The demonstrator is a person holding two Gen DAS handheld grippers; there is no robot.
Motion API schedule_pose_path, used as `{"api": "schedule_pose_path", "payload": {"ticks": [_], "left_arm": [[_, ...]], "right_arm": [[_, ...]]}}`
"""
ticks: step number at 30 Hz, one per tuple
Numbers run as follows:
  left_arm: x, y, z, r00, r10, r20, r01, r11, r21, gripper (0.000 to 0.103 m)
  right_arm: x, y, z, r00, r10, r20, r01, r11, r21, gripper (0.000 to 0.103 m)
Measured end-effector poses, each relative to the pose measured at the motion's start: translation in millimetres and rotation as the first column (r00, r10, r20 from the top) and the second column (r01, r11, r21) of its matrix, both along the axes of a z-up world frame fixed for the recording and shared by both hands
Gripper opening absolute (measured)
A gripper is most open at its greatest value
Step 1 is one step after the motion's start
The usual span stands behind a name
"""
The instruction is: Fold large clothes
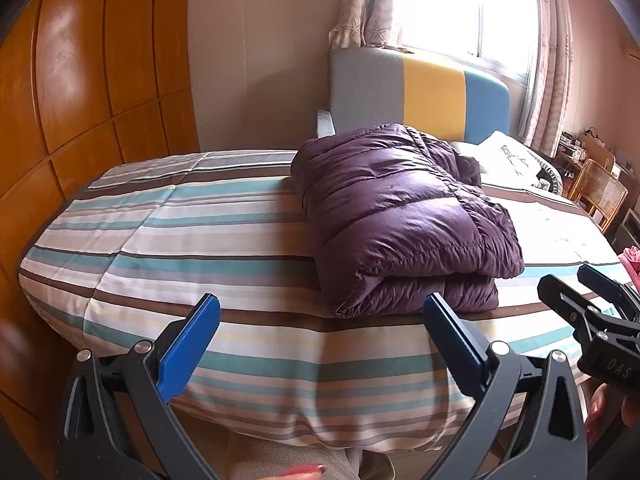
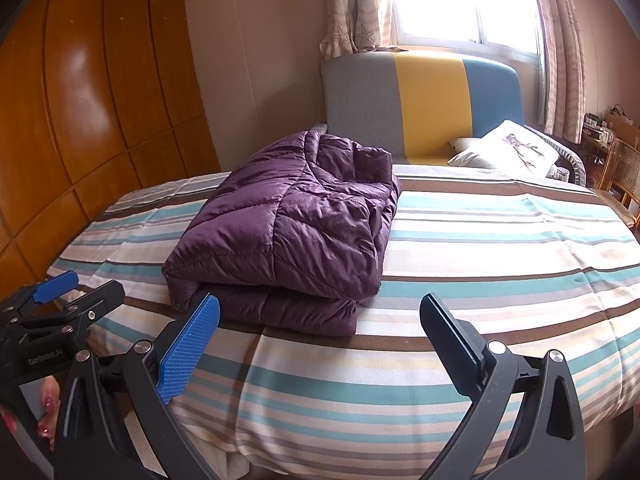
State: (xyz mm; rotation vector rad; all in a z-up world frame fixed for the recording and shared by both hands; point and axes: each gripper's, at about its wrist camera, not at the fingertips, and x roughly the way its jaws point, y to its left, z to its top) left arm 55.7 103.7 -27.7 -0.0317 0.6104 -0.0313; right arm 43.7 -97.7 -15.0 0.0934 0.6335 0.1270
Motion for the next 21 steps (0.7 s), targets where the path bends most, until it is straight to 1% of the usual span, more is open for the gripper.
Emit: {"api": "schedule_pose_path", "payload": {"ticks": [21], "left_arm": [[1.7,0.9,-2.9,1.000,0.016,-0.009,-0.016,1.000,-0.006,0.101]], "right_arm": [[1.9,2.1,-0.9,1.000,0.006,-0.007,-0.006,1.000,-0.006,0.100]]}}
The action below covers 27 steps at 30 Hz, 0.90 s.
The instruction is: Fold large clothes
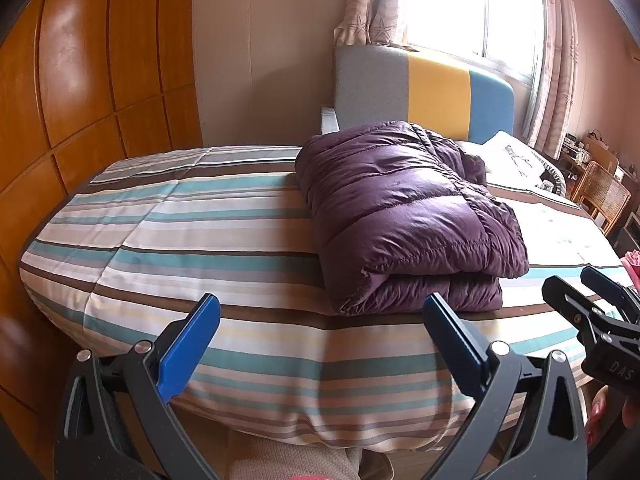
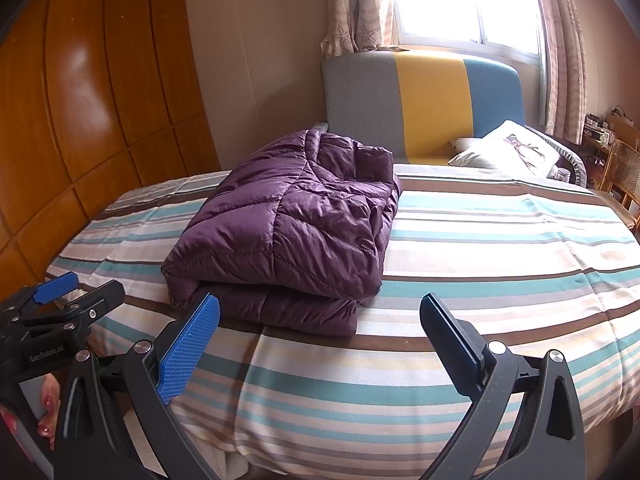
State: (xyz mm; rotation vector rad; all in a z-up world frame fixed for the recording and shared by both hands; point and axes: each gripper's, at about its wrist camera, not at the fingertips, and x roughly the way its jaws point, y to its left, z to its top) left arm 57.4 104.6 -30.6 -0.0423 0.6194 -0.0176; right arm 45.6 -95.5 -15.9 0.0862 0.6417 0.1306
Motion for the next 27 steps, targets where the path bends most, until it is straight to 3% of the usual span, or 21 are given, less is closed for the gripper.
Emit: {"api": "schedule_pose_path", "payload": {"ticks": [12,27], "left_arm": [[-2.0,-5.4,-1.4,1.000,-0.009,0.005,0.009,1.000,0.028,0.101],[-4.1,-6.1,-3.9,1.000,-0.026,-0.005,0.026,1.000,0.009,0.101]], "right_arm": [[1.5,0.6,-0.9,1.000,0.001,-0.005,-0.001,1.000,-0.003,0.100],[5.6,1.1,-6.7,1.000,0.000,-0.026,0.000,1.000,0.013,0.100]]}}
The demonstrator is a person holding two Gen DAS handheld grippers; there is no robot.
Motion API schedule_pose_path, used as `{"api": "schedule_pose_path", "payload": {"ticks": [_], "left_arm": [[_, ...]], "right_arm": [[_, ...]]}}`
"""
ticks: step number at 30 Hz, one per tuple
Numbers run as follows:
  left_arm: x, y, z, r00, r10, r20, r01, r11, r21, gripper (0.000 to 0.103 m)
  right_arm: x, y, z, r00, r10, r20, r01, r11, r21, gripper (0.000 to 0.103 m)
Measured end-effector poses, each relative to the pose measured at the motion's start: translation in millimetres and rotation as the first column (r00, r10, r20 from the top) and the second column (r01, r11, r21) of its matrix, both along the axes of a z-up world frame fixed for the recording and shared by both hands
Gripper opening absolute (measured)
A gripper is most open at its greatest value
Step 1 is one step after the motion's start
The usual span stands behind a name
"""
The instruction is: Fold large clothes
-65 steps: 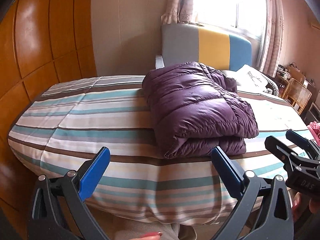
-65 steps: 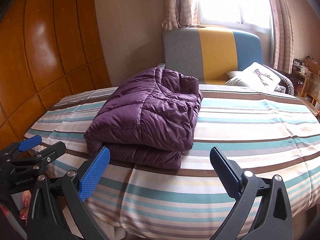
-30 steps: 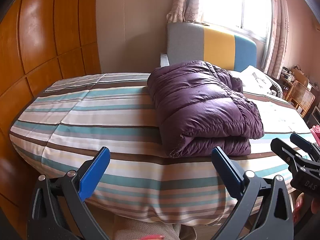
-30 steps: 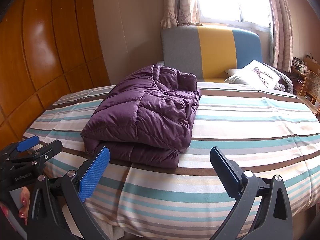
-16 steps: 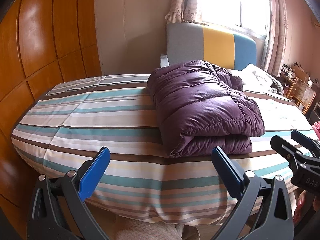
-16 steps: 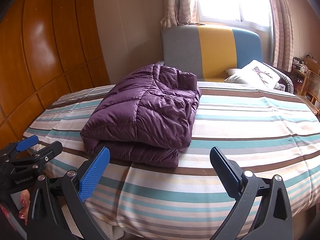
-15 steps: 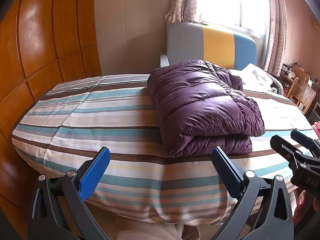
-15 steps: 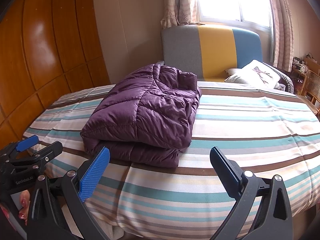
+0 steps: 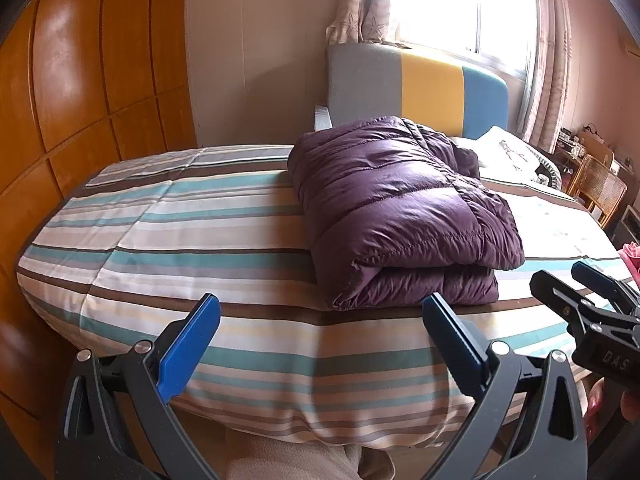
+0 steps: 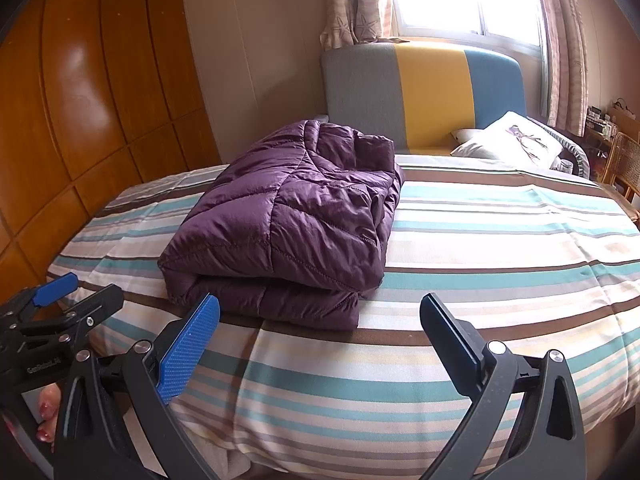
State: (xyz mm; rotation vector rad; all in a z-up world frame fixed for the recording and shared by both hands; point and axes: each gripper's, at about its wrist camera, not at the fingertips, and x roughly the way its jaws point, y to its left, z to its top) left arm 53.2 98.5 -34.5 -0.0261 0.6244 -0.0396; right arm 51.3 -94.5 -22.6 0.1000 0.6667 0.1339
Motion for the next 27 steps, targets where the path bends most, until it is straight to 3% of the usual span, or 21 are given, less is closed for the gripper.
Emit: {"api": "schedule_pose_path", "payload": {"ticks": [27], "left_arm": [[12,2,-13,0.997,0.019,-0.073,-0.021,1.000,-0.015,0.101]], "right_arm": [[11,-5,-6,1.000,-0.002,-0.027,0.002,1.000,0.009,0.100]]}}
